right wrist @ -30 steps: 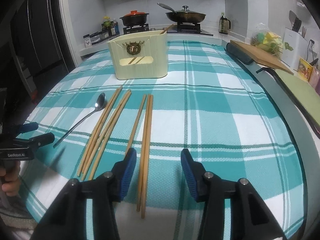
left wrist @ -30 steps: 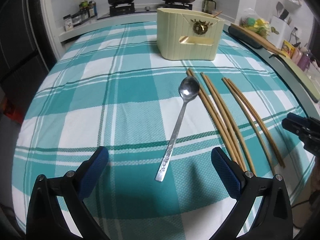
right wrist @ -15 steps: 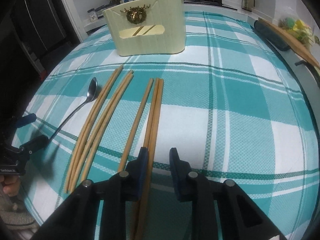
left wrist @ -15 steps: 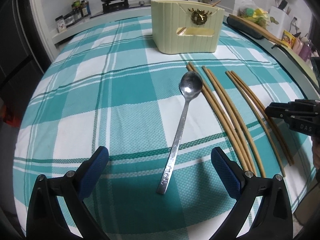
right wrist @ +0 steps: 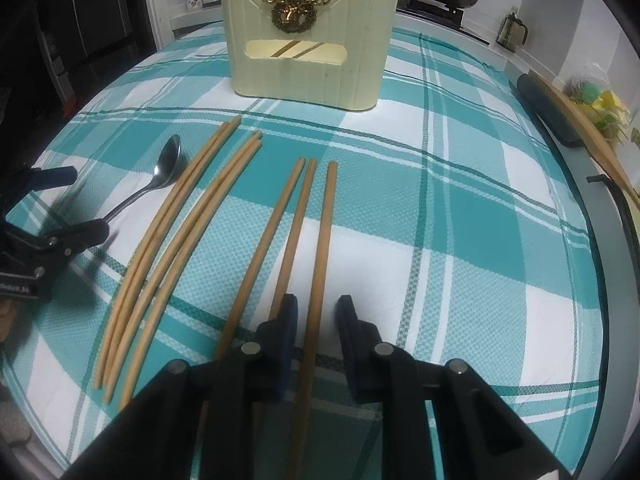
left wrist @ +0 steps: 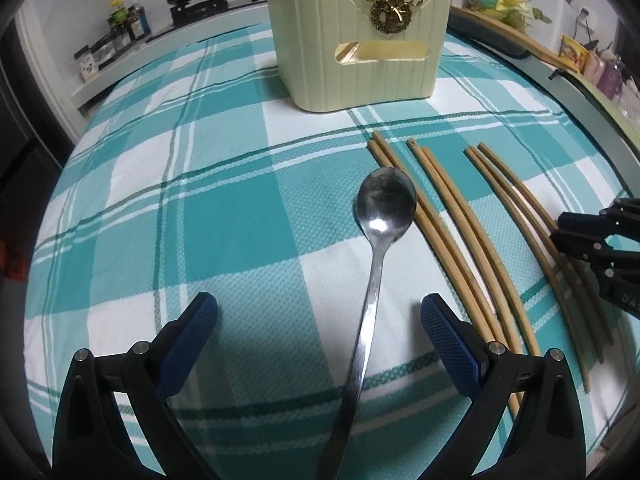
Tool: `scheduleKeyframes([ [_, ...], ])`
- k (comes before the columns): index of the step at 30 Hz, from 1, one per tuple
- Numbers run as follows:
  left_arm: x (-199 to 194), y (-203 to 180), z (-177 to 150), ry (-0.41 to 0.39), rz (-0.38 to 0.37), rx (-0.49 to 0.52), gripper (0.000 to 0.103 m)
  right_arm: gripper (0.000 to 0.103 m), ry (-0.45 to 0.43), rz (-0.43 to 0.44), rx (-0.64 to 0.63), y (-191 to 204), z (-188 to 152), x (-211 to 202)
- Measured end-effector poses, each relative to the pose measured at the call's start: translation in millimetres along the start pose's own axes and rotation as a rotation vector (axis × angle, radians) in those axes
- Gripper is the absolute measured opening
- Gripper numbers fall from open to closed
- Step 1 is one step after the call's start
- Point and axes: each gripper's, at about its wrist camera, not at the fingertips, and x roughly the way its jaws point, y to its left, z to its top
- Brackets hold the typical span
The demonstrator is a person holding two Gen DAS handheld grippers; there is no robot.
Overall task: Organize utensils
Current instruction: 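Grasp a wooden chopstick with the right tool while the left tool grasps the other steel spoon, then lift the chopstick and spoon over the cream holder with both tools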
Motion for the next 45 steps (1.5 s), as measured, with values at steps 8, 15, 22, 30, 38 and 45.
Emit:
scheduleKeyframes([
  [8, 23, -9, 30, 0.001, -0.089, 0.026, 0.077, 0.021, 0.004, 0.019, -0.007, -7, 0, 0],
  [15, 21, -23, 37, -0.020, -0.115, 0.101, 0.037, 0.021, 0.025, 0.053, -0.029, -12, 25, 14],
  [22, 24, -23, 44, -0.026, -0.121, 0.095, 0.035, 0.020, 0.033, 0.078, -0.054, -7, 68, 37],
  [30, -32, 8, 47, -0.136, -0.147, -0.003, 0.035, 0.007, -0.069, 0.144, 0.092, -24, 78, 11],
  [38, -118, 31, 37, -0.304, -0.171, -0.071, 0.035, 0.007, -0.300, 0.208, 0.146, -26, 63, -97],
  [45, -151, 37, 28, -0.369, -0.188, -0.112, 0.034, 0.007, -0.454, 0.183, 0.149, -19, 44, -154],
])
